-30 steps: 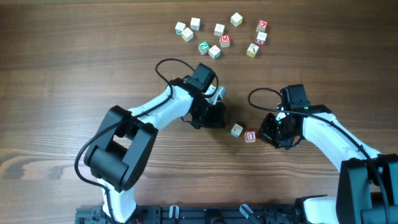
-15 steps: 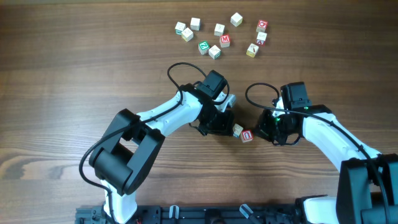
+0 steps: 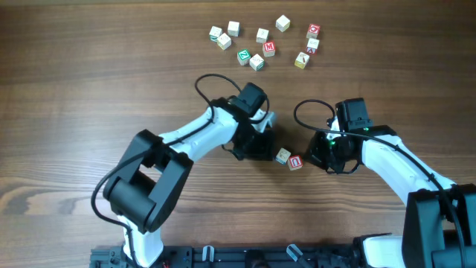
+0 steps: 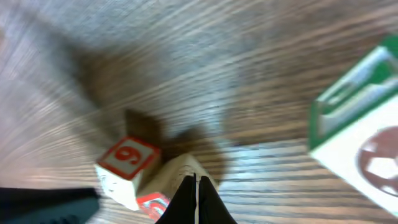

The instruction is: Form a horizontal line

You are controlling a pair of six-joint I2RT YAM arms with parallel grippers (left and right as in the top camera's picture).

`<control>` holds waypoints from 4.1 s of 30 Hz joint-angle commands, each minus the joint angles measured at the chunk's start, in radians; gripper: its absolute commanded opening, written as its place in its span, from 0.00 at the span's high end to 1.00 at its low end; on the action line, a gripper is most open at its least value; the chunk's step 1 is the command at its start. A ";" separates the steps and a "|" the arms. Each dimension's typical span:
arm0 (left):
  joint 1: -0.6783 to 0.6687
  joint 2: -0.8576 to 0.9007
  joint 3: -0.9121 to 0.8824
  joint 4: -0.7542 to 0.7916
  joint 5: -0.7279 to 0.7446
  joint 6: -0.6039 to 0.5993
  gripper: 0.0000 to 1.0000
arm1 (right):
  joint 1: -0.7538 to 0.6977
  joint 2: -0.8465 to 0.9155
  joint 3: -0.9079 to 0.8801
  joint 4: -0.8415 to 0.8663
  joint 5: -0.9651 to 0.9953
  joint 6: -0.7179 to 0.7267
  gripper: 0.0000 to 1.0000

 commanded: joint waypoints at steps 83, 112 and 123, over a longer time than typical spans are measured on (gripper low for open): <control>-0.039 0.039 0.018 0.079 0.079 0.012 0.96 | -0.031 0.135 0.200 -0.221 0.375 0.142 0.96; -0.039 0.039 0.018 0.079 0.080 0.012 0.96 | -0.031 0.135 0.200 -0.367 0.235 0.248 0.96; -0.039 0.039 0.018 0.079 0.080 0.012 0.96 | -0.031 0.135 0.200 -0.359 0.171 0.247 0.95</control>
